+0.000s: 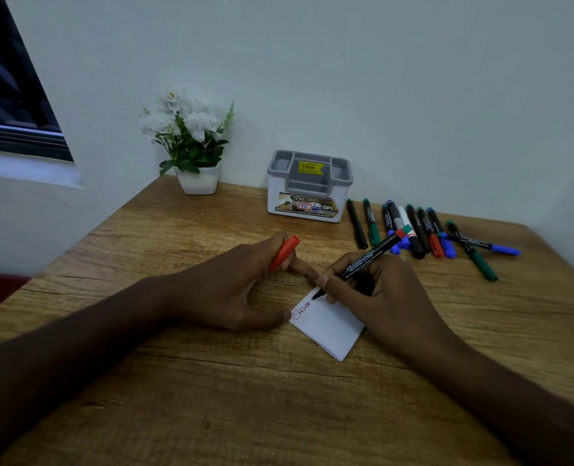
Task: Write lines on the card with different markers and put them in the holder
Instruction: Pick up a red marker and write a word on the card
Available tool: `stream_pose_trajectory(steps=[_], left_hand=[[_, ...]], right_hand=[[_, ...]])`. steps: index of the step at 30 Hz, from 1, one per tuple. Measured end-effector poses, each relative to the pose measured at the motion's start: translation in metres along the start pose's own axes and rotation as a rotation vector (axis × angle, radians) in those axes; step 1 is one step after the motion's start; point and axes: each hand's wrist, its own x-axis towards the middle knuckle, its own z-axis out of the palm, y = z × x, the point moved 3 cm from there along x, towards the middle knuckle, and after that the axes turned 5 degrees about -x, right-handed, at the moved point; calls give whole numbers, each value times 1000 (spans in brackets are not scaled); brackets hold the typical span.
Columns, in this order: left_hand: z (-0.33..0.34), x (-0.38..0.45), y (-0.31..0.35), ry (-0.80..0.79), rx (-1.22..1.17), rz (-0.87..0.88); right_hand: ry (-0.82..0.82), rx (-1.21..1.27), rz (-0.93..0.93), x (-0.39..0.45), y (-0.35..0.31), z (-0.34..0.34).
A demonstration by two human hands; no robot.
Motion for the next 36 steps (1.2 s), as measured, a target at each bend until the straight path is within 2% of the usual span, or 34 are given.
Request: stream_pose_trajectory(steps=[14, 36], left_hand=[[1, 0, -3, 17, -7, 6], [-1, 0, 4, 14, 2, -32]], right_hand=[[-12, -16, -41, 0, 0, 2], [-10, 6, 14, 2, 1, 1]])
